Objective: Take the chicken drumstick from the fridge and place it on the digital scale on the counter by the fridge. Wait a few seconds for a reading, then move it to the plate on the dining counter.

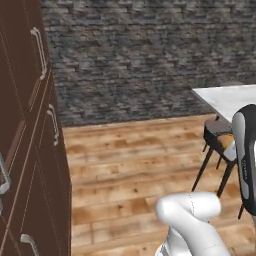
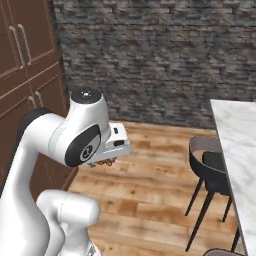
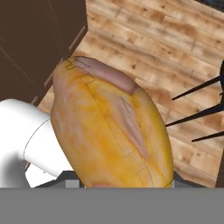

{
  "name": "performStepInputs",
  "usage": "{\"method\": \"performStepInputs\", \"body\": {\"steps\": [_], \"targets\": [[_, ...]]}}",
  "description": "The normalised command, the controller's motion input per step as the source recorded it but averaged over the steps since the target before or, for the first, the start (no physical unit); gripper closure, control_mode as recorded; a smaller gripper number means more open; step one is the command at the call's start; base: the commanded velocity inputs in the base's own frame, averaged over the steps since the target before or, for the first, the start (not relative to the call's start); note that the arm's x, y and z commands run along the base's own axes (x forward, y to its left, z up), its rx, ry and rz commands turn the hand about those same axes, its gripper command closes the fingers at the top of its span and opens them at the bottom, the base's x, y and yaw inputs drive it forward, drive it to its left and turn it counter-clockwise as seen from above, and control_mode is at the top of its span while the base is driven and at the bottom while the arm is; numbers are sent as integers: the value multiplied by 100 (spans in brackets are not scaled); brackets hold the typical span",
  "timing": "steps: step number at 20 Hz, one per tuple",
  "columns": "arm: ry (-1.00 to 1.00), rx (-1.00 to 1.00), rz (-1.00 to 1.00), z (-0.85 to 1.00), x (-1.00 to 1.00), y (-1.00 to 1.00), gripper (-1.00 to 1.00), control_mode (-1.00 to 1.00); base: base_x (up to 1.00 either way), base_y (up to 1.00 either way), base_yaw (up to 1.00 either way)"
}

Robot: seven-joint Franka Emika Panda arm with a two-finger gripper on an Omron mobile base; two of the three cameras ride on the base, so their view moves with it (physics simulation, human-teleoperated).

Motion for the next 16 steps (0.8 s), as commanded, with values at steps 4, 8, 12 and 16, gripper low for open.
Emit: {"method": "performStepInputs", "body": {"steps": [4,8,12,16], "targets": [[0,0,0,0,0,0,100,100,100,29,-12],[0,0,0,0,0,0,100,100,100,32,-13],[0,0,0,0,0,0,100,100,100,32,-13],[0,0,0,0,0,0,100,100,100,32,-13]]}}
